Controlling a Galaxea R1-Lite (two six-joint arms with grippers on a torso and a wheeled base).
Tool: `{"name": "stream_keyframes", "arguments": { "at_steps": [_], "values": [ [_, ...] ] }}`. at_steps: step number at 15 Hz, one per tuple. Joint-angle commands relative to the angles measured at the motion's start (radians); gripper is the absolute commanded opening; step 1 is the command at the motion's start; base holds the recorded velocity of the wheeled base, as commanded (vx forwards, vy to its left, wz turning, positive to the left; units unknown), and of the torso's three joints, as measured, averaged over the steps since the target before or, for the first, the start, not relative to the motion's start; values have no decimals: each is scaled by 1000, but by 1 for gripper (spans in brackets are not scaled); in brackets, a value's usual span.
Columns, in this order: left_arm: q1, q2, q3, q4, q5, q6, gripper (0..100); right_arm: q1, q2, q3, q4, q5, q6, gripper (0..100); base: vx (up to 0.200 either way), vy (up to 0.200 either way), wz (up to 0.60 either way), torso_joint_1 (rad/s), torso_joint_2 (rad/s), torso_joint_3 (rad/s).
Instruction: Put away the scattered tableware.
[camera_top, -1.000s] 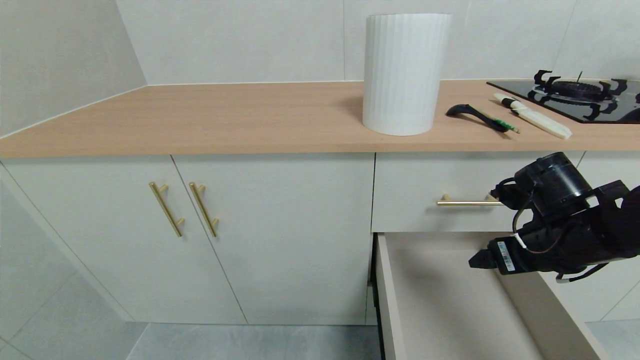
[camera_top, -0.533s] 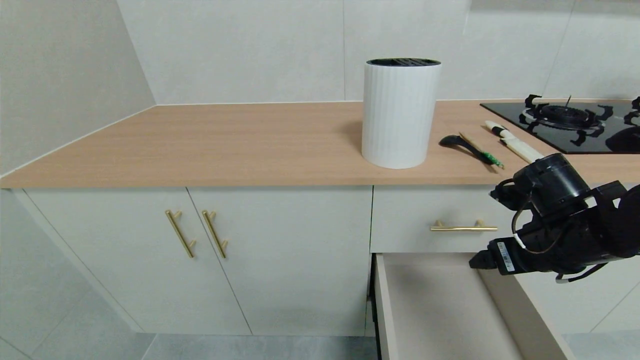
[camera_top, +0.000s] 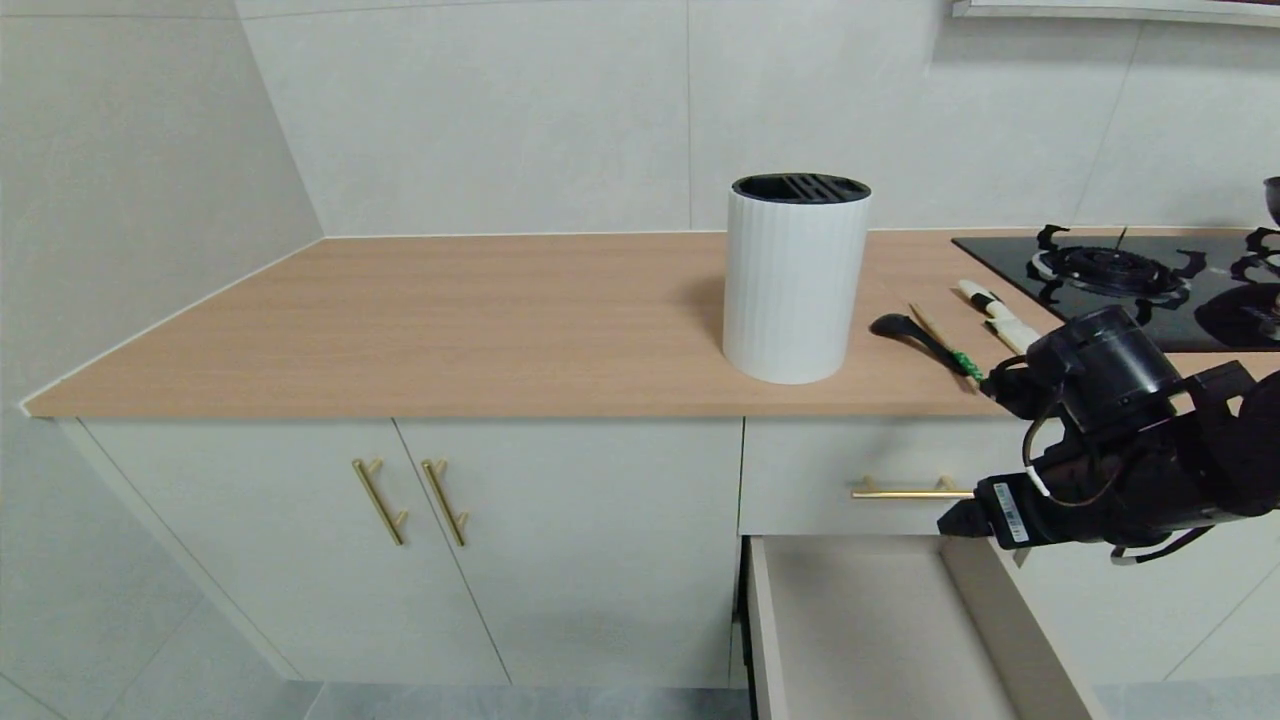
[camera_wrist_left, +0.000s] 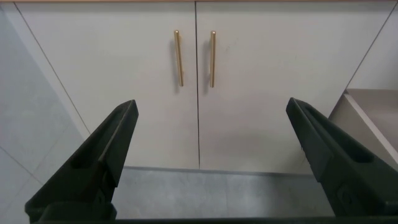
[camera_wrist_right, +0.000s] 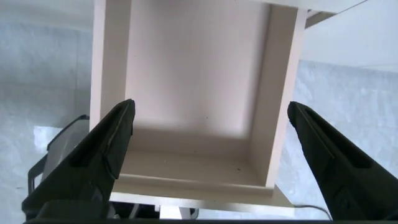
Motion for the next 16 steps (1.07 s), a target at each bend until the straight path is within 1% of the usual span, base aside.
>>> {"name": "stream_keyframes", "arguments": {
  "at_steps": [1,2,3,4,5,6,8,11,14,16],
  "values": [
    [0,1,0,0,0,0,100,1,-2,-17,-58,-17,-15,100,0,0,0,0,0,0],
    [0,1,0,0,0,0,100,1,-2,-38,-107,-17,-41,100,0,0,0,0,0,0],
    [0,1,0,0,0,0,100,-22,-11,-111,-150,-12,-82,100,0,0,0,0,0,0],
    [0,1,0,0,2,0,100,-46,-17,-203,-131,-12,-90,100,0,0,0,0,0,0],
    [0,1,0,0,0,0,100,-52,-29,-272,-84,-10,-90,100,0,0,0,0,0,0],
    [0,1,0,0,0,0,100,-60,-57,-298,-30,-3,-85,100,0,0,0,0,0,0],
    [0,1,0,0,0,0,100,-60,-69,-284,-25,25,-85,100,0,0,0,0,0,0],
    [0,1,0,0,0,0,100,-63,-18,-278,-88,23,-87,100,0,0,0,0,0,0],
    [0,1,0,0,0,0,100,-103,49,-292,-121,26,-87,100,0,0,0,0,0,0],
    [0,1,0,0,0,0,100,-138,110,-298,-183,22,-85,100,0,0,0,0,0,0]
  ]
}}
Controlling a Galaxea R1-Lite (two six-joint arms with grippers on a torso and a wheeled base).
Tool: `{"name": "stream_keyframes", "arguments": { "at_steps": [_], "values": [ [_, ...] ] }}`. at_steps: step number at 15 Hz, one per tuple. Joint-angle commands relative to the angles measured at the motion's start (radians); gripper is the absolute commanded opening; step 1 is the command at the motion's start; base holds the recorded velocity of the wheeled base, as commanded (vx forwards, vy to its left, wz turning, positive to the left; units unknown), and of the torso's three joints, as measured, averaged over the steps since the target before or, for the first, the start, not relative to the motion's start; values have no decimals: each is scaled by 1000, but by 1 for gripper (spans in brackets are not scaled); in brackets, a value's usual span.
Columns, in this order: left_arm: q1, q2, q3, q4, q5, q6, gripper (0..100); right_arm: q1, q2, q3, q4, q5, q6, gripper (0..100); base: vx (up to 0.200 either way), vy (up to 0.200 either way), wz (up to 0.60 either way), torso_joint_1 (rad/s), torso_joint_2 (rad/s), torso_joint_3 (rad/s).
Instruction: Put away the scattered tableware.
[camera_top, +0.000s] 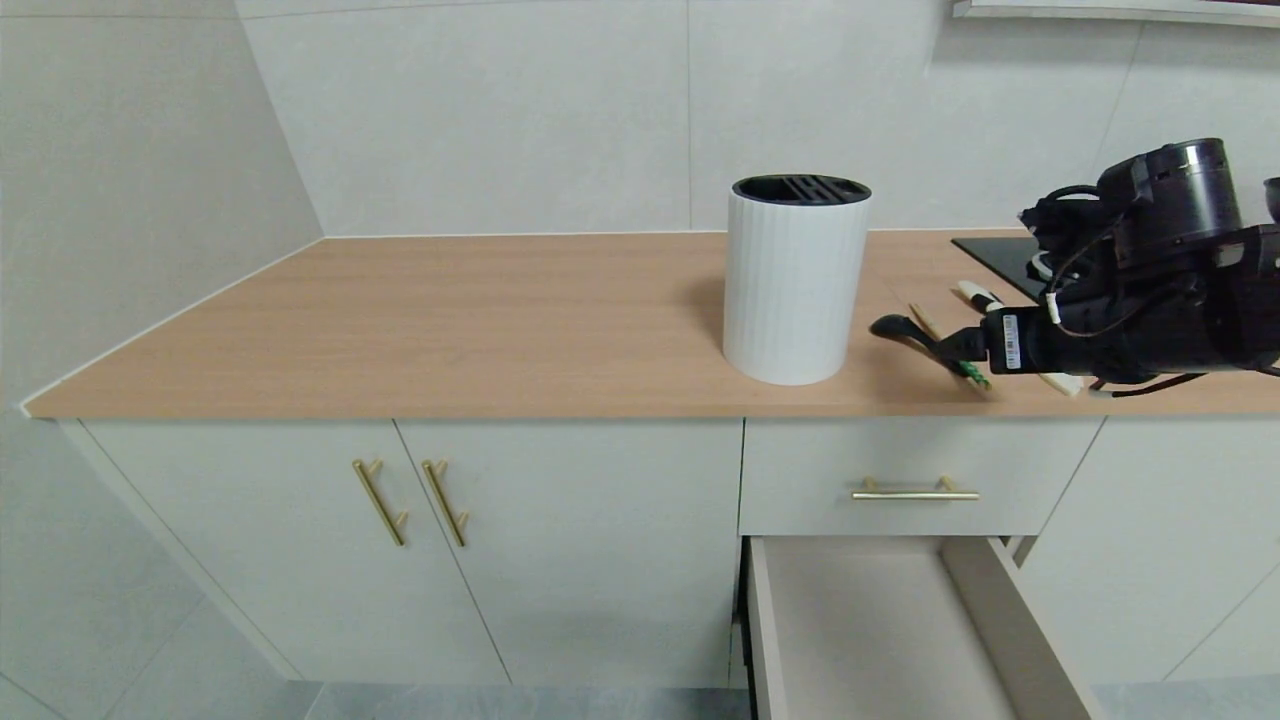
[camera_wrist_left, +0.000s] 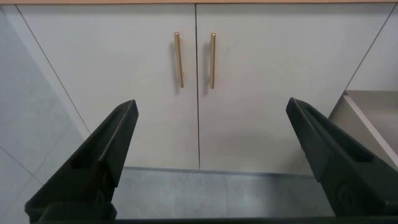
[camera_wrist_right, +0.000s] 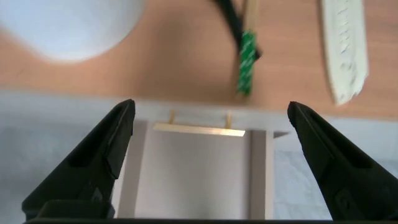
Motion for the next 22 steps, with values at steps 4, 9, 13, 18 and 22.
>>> {"name": "stream_keyframes", "arguments": {
  "at_steps": [4,9,13,18,22],
  "values": [
    [0,1,0,0,1,0,100,-35,115,-13,-42,-5,1,100,0,0,0,0,0,0],
    [0,1,0,0,-1,0,100,-58,175,-48,-42,-8,3,100,0,0,0,0,0,0],
    [0,1,0,0,-1,0,100,-74,197,-67,-42,-8,6,100,0,0,0,0,0,0],
    [0,1,0,0,-1,-2,100,-75,203,-67,-43,-8,6,0,0,0,0,0,0,0],
    [0,1,0,0,-1,-2,100,-75,200,-67,-42,-8,6,0,0,0,0,0,0,0]
  ]
}}
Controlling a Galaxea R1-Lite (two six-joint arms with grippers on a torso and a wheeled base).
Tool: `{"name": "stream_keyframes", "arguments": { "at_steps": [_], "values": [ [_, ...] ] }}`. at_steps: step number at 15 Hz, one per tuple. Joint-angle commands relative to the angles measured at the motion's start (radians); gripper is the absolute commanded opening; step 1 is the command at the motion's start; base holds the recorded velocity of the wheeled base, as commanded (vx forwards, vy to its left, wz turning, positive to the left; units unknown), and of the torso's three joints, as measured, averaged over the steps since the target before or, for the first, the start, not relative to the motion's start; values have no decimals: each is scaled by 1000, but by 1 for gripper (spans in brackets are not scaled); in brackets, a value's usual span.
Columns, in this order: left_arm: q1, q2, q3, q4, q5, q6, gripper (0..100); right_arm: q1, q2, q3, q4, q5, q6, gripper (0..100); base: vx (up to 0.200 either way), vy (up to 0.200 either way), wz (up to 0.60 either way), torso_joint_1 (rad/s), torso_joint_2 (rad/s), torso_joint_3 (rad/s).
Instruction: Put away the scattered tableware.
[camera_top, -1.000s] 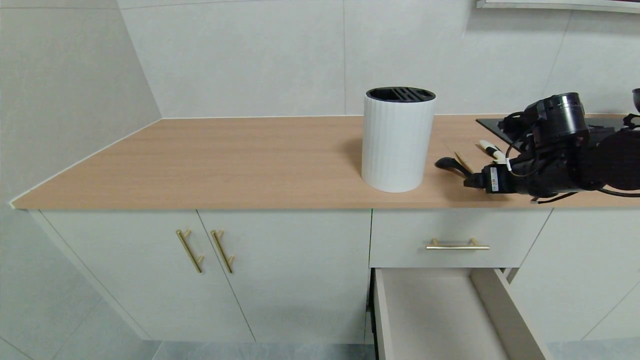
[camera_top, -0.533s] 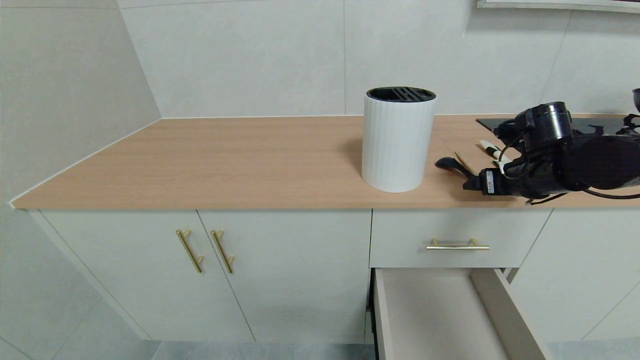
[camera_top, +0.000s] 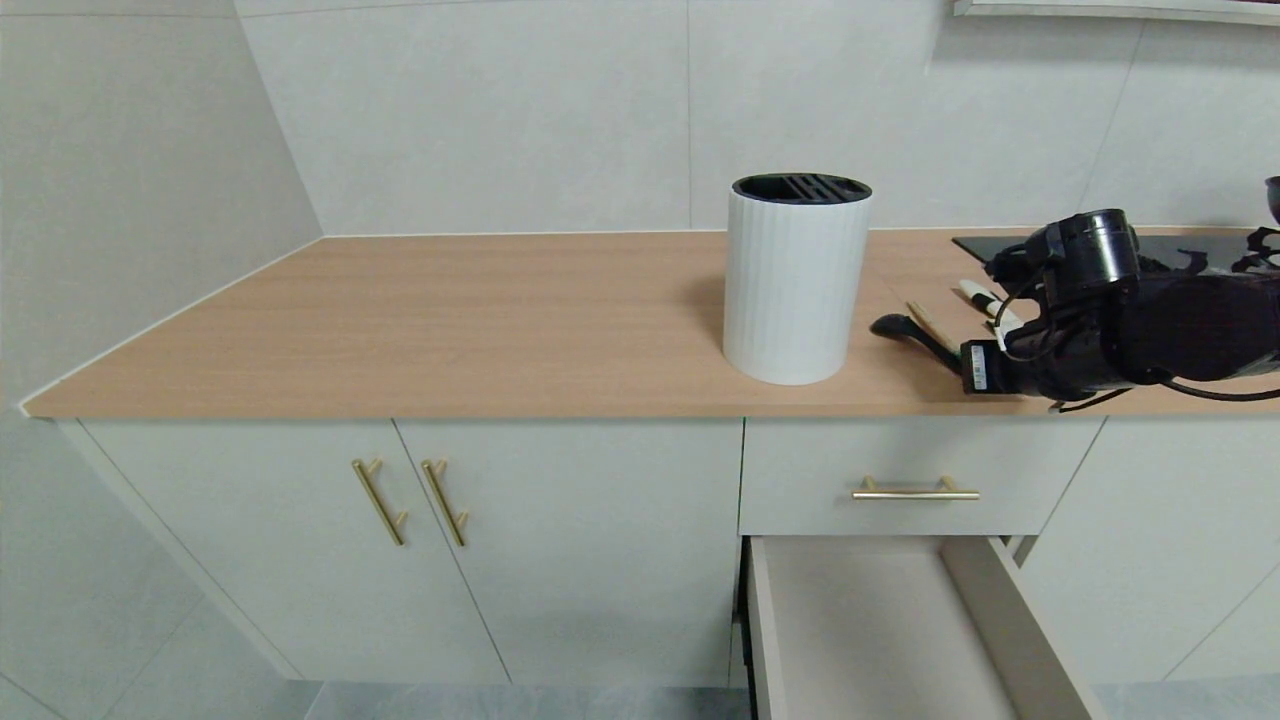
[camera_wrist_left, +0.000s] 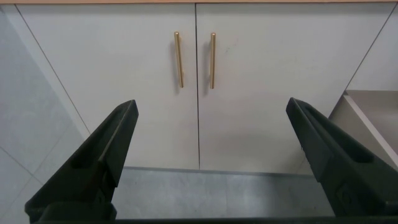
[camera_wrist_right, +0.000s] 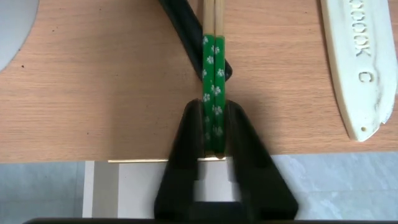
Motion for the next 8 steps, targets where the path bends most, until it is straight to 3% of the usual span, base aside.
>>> {"name": "stream_keyframes", "arguments": {
  "at_steps": [1,8],
  "values": [
    [0,1,0,0,0,-1,100,1,-3,1,1,0,0,0,0,0,0,0,0,0],
    [0,1,0,0,0,-1,100,1,-66,25,5,3,21,0,0,0,0,0,0,0]
  ]
}}
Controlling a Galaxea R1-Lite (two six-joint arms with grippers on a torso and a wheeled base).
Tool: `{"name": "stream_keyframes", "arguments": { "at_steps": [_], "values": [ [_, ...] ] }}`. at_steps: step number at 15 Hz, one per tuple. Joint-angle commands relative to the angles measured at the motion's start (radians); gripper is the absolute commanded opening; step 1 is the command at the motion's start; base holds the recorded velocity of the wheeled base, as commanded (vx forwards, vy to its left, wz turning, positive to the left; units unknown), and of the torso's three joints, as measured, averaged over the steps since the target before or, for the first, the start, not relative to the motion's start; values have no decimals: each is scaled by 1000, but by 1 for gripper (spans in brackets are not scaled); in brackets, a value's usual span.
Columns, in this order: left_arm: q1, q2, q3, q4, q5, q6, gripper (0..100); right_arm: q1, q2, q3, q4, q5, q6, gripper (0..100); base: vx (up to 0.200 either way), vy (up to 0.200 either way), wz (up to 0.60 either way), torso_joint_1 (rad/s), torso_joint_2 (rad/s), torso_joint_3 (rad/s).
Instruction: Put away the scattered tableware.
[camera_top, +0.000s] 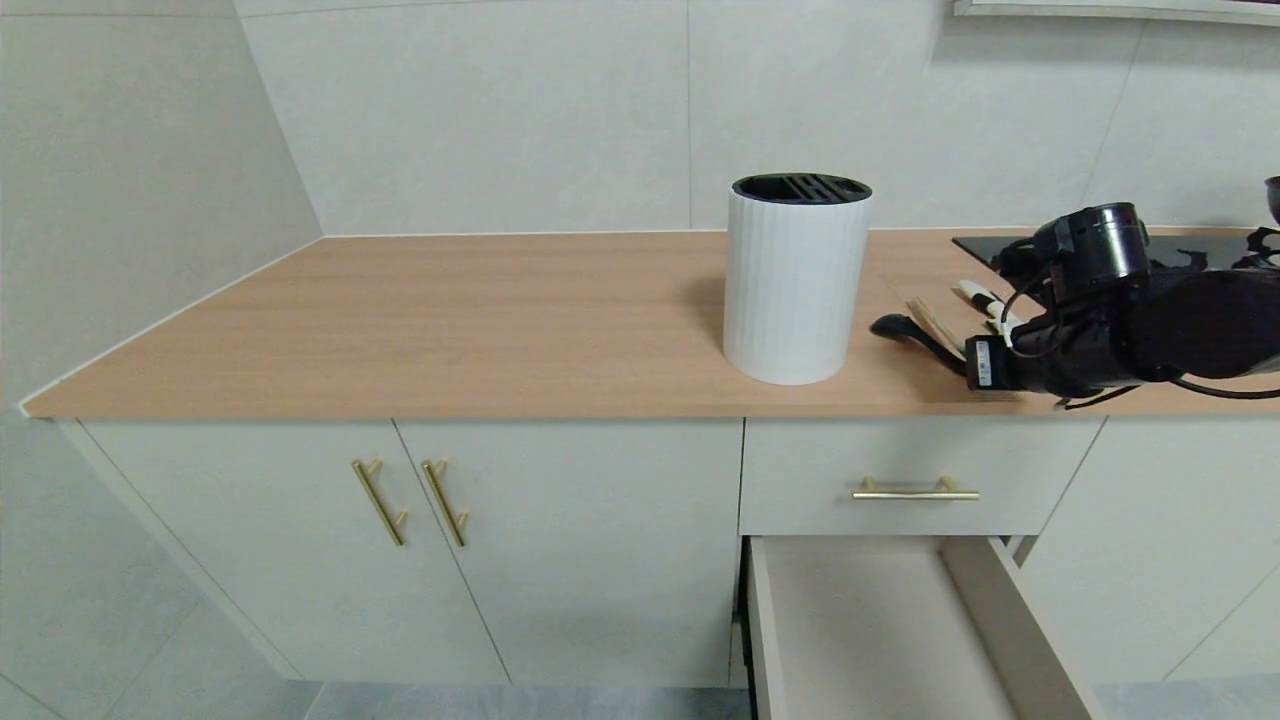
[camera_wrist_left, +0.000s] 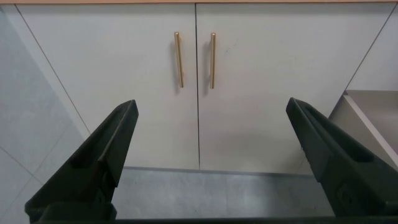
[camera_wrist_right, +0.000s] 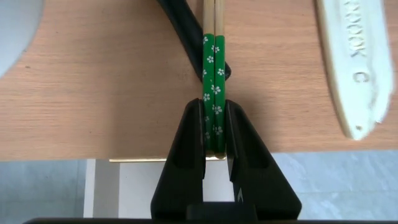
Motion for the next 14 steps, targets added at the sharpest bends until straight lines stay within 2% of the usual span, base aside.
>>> {"name": "stream_keyframes", "arguments": {
  "at_steps": [1,4,6,11,14],
  "values": [
    [0,1,0,0,0,-2,100,1,-97,45,1,6,49,0,0,0,0,0,0,0],
    [0,1,0,0,0,0,100,8,-229,116,20,9,69,0,0,0,0,0,0,0],
    [0,1,0,0,0,0,100,48,-422,240,69,9,68,0,0,0,0,0,0,0],
    [0,1,0,0,0,0,100,106,-585,262,262,37,68,0,0,0,0,0,0,0],
    [0,1,0,0,0,0,100,116,-651,286,394,219,45,0,0,0,0,0,0,0]
  ]
}}
